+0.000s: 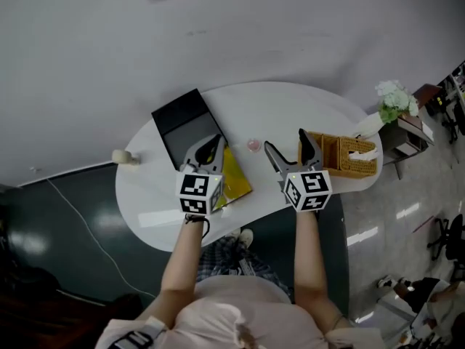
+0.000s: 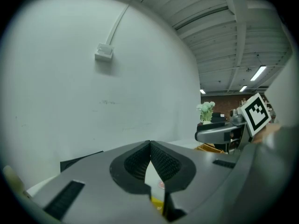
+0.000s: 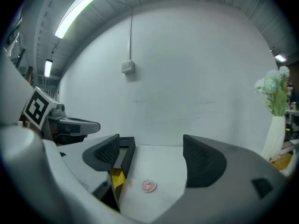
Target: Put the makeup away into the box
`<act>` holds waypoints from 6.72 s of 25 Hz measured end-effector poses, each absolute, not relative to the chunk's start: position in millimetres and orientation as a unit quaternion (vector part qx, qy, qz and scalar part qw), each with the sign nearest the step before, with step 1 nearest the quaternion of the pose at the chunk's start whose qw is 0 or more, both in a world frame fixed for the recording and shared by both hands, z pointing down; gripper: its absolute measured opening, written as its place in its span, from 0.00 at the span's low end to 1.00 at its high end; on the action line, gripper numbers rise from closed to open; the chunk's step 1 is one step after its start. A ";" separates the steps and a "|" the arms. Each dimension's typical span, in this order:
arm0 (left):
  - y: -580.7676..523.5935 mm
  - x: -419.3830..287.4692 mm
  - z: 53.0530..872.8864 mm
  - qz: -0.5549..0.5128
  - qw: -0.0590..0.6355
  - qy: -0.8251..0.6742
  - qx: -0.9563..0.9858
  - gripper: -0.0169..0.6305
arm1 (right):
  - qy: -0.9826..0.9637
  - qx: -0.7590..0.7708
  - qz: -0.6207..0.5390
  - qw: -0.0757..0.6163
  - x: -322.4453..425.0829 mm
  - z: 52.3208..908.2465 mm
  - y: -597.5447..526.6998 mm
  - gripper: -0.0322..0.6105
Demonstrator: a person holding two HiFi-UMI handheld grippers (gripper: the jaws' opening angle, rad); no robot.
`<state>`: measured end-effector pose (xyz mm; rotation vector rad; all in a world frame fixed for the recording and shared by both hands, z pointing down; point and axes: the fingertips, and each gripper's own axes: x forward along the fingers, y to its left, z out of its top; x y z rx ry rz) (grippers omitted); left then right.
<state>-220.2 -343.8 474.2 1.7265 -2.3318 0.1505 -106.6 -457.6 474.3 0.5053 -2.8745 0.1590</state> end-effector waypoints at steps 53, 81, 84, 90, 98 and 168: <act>-290.1 -280.7 535.4 0.029 0.207 -0.824 0.526 0.07 | -0.940 0.088 0.038 0.327 -207.9 594.1 -409.1 0.42; -175.4 -269.8 610.1 0.023 0.278 -0.841 0.464 0.07 | -0.892 -0.067 0.000 0.446 -228.5 671.4 -242.8 0.42; -170.7 -271.5 610.3 0.021 0.279 -0.843 0.460 0.07 | -0.878 -0.079 -0.013 0.471 -226.9 681.8 -239.4 0.42; -163.8 -276.3 608.7 0.019 0.278 -0.847 0.453 0.07 | -0.874 -0.079 -0.019 0.479 -226.9 689.1 -240.1 0.50; -156.0 -286.3 609.1 0.016 0.279 -0.853 0.440 0.07 | -0.899 -0.075 0.023 0.430 -225.0 656.3 -243.4 0.75; -175.2 -272.2 435.9 0.012 0.106 -0.881 0.460 0.07 | -0.967 0.251 -0.014 0.052 -55.5 416.3 -433.1 0.07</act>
